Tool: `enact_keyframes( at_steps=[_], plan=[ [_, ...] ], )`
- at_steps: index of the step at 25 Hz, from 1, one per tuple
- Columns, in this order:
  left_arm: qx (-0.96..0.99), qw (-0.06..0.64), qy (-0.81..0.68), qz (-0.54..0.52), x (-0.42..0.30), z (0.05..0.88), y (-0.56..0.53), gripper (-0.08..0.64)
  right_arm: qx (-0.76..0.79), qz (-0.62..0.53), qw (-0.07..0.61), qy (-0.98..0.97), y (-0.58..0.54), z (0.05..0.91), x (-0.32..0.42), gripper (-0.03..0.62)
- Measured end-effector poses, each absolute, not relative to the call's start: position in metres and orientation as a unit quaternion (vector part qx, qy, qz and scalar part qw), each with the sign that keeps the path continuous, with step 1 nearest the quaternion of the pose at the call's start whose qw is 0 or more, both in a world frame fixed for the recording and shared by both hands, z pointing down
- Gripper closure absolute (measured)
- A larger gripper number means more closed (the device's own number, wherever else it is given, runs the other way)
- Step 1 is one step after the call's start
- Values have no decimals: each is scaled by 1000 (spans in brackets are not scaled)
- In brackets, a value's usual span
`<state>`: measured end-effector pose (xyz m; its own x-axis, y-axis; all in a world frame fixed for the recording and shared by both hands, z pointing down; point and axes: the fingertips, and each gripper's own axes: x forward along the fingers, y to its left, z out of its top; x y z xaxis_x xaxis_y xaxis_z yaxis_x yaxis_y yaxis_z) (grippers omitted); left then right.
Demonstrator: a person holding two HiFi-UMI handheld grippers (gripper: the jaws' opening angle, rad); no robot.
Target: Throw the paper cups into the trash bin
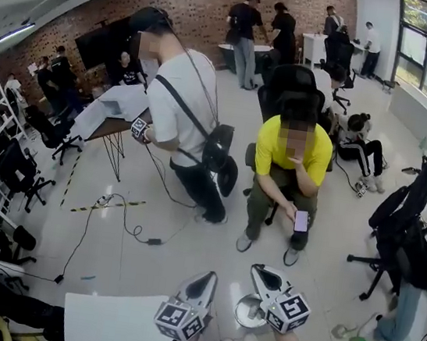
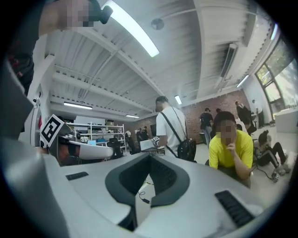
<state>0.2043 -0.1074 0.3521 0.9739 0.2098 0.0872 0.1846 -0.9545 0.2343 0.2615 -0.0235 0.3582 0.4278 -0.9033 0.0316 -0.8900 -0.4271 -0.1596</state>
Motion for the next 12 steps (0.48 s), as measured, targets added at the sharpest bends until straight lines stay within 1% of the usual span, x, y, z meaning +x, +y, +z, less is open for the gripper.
enact_keyframes(
  at_steps=[3,6,12],
  plan=[
    [989,98,106,34,203,326,-104,557,-843,-22,60,535,-21,324,259,591],
    [991,82,101,17,203,305,-109,557,-843,-6,41,536,-25,299,260,591],
    [993,73,94,8,201,293,-108,557,-841,12,29,541,-29,268,252,591]
  ],
)
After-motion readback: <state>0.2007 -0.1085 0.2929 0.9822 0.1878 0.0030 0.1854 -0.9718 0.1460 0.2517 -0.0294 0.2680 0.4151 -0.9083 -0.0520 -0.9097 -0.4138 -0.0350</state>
